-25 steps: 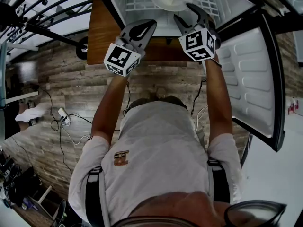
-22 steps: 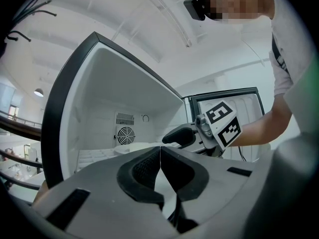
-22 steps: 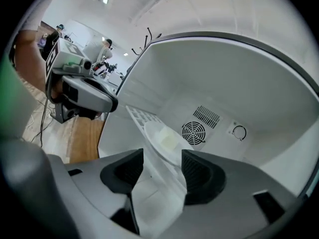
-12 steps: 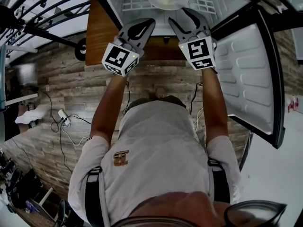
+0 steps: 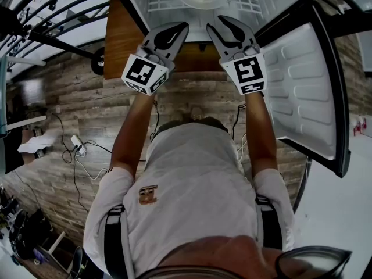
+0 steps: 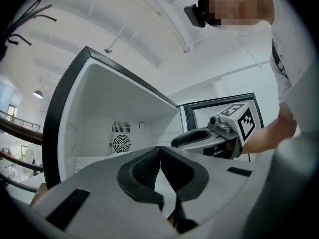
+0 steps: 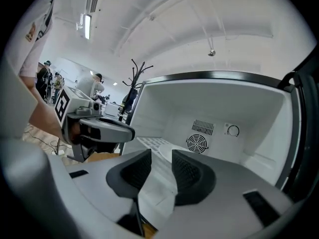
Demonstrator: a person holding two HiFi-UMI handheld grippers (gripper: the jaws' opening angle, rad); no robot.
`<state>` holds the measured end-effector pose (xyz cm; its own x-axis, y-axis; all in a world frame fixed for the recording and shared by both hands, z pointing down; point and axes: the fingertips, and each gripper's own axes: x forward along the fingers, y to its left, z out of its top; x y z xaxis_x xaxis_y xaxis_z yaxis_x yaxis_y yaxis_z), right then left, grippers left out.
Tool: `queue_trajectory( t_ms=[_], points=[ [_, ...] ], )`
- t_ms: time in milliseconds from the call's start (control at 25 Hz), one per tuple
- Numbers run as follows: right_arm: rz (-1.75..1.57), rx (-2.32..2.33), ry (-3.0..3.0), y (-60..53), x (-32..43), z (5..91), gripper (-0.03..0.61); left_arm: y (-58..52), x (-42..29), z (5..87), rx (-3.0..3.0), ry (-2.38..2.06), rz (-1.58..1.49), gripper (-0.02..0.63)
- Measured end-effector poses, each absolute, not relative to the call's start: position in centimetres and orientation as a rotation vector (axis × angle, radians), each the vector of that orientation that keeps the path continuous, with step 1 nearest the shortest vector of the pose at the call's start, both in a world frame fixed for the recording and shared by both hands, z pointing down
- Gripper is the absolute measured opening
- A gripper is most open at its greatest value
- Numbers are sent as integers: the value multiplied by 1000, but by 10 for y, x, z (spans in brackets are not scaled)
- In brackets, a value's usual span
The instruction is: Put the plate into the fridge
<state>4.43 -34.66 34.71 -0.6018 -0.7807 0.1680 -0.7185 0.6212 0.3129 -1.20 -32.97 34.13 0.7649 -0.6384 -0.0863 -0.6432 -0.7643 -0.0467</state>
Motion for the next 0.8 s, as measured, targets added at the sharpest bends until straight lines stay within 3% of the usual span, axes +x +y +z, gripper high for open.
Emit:
queue_trajectory(
  t_ms=[360,800],
  points=[
    [-297,1233,-2644,-320,44,333,68,-313,-12,338,-2885,1043,129,18],
    [-435,1153,-2745,-280,29,315,44,-286,-12,321,-2884,1046,159,18]
  ],
)
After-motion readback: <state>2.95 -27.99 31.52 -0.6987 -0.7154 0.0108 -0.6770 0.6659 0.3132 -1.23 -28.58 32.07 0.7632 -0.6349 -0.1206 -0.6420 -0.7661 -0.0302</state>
